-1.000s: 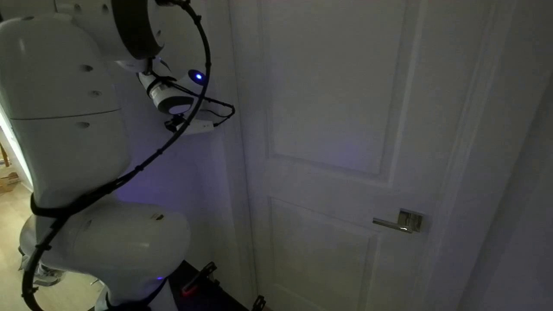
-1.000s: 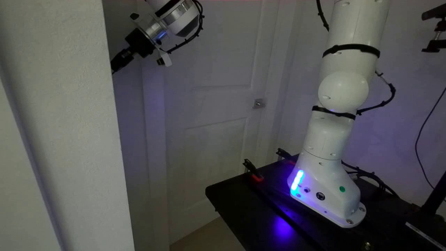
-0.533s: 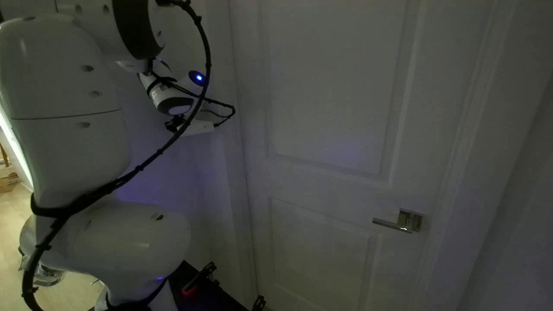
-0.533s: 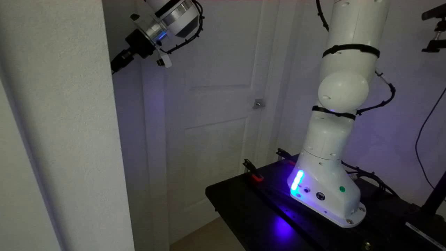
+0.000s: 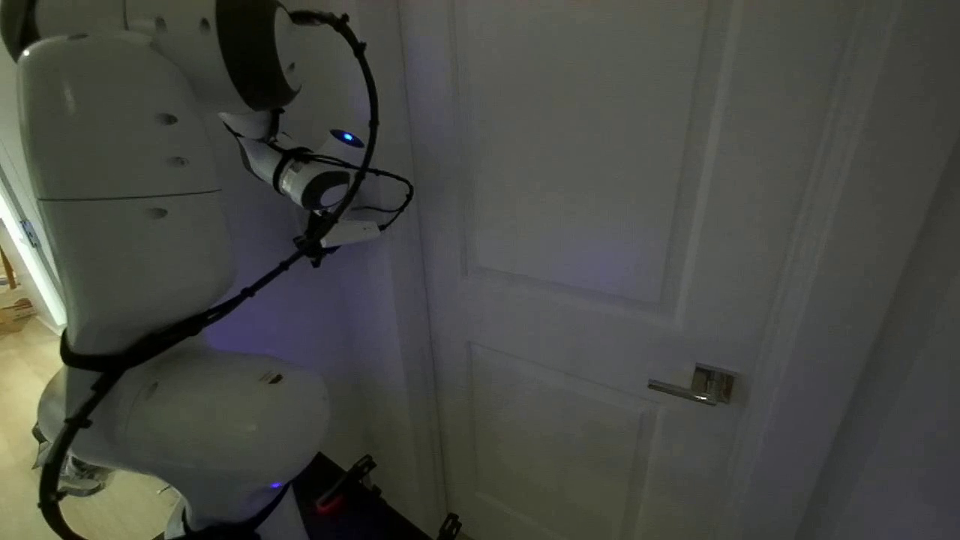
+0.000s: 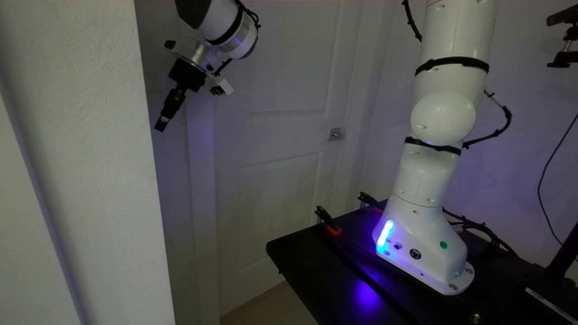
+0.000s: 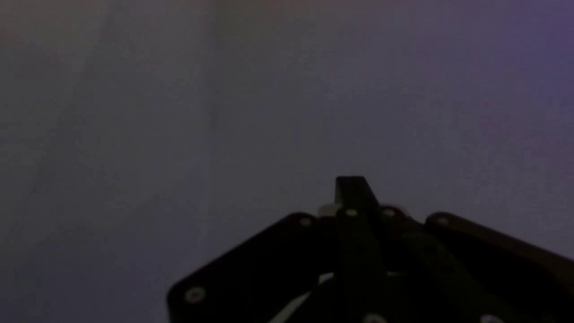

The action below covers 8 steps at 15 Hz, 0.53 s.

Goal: Close the door and turn off the light

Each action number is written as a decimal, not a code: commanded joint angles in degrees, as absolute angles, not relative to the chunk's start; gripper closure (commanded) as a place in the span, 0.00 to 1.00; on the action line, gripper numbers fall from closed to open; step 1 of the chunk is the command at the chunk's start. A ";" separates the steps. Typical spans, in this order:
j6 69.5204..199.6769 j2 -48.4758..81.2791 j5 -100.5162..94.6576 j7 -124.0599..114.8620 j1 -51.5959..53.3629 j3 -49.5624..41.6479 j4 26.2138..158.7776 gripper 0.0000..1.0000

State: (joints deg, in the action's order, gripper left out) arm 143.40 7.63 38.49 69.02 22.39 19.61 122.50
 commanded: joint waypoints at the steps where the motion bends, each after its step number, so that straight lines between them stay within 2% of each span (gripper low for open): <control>1: 132.78 5.29 29.13 63.37 18.57 18.39 121.48 1.00; 6: 113.94 -4.44 26.25 62.08 15.18 16.28 123.09 1.00; 7: 110.72 -6.59 26.29 62.00 14.60 15.15 123.45 0.74; 8: 108.36 -9.59 26.95 62.58 13.95 13.75 124.59 0.73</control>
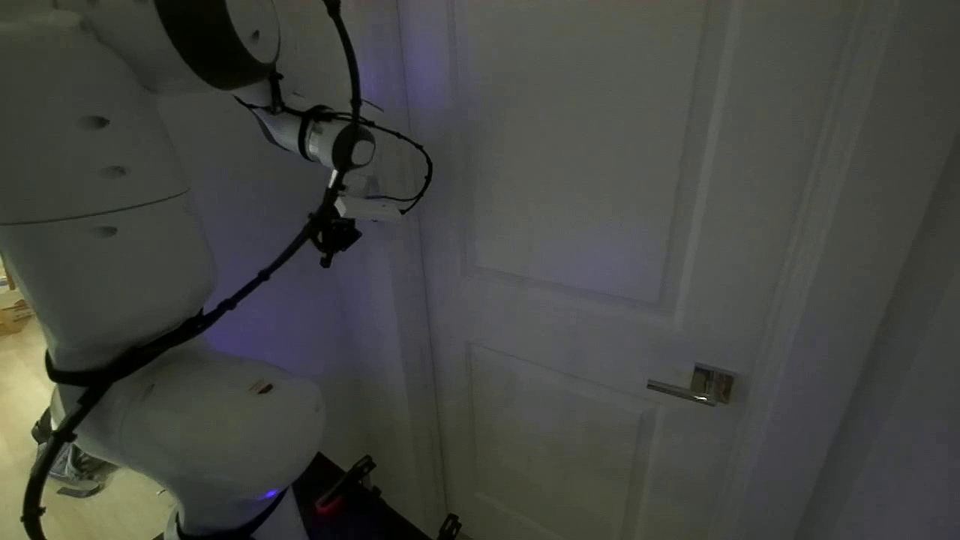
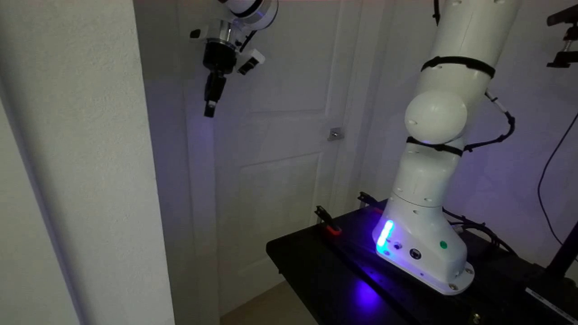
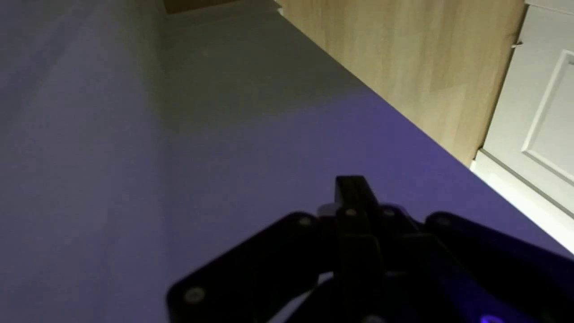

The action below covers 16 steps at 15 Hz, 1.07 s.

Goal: Close the door and turn off the light

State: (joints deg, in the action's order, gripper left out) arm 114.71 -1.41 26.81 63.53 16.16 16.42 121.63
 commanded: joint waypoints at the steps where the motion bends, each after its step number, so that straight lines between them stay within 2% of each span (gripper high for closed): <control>1: 106.31 -11.94 27.25 62.96 13.43 12.33 125.22 0.66; 10: 85.79 -34.18 23.50 65.16 8.73 -2.84 130.15 0.00; 14: 77.78 -40.73 19.31 69.12 5.06 -10.92 130.02 0.00; 16: 78.77 -38.56 20.61 67.68 5.51 -9.67 128.64 0.00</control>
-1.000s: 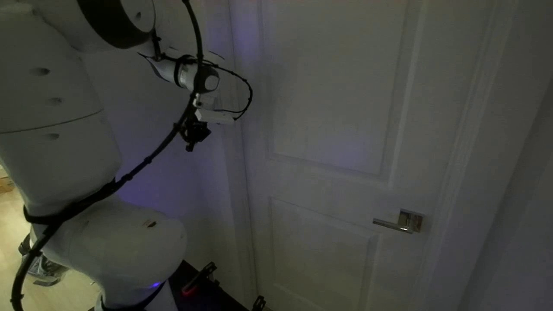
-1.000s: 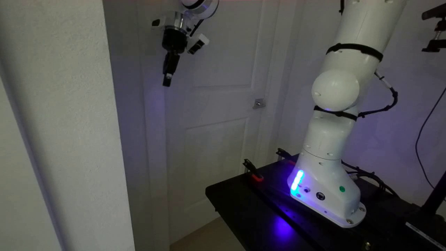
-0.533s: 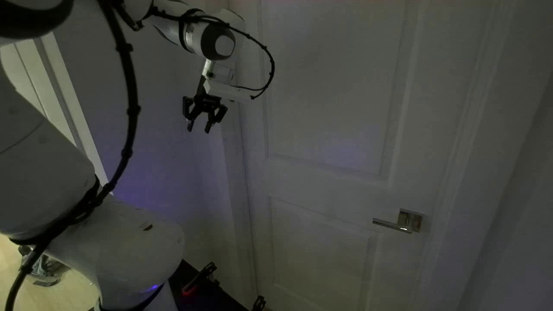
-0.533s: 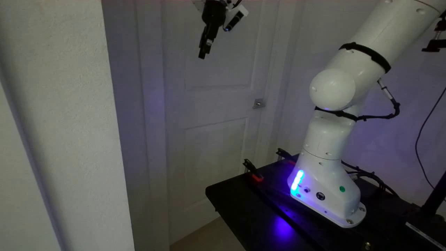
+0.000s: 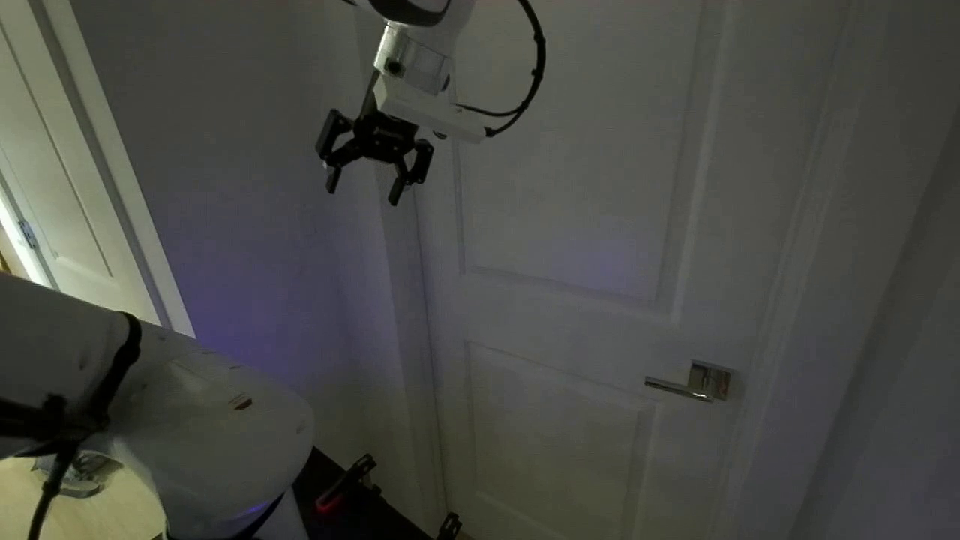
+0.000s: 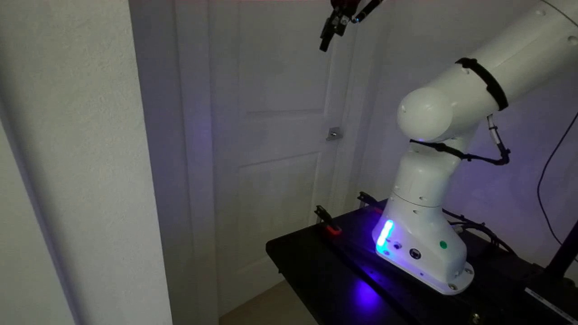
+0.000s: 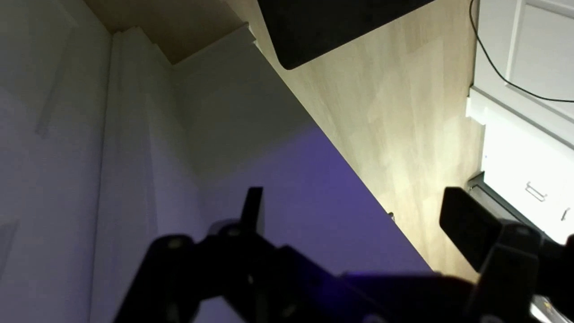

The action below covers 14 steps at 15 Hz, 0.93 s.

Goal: Close the door and turn off the light

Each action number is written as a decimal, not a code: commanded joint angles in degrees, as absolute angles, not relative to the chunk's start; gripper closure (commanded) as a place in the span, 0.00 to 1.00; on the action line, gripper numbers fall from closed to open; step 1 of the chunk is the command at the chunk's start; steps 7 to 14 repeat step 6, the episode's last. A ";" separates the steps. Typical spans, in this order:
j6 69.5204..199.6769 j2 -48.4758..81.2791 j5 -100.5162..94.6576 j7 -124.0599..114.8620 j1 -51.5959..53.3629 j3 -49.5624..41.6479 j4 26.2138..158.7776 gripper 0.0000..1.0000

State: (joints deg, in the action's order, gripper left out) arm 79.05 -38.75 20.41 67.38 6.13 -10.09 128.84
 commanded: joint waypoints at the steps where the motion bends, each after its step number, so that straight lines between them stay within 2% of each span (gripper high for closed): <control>1: 78.78 -38.90 20.62 67.66 5.45 -9.78 128.65 0.00; 14: 78.92 -37.54 20.60 67.47 6.01 -8.02 128.69 0.00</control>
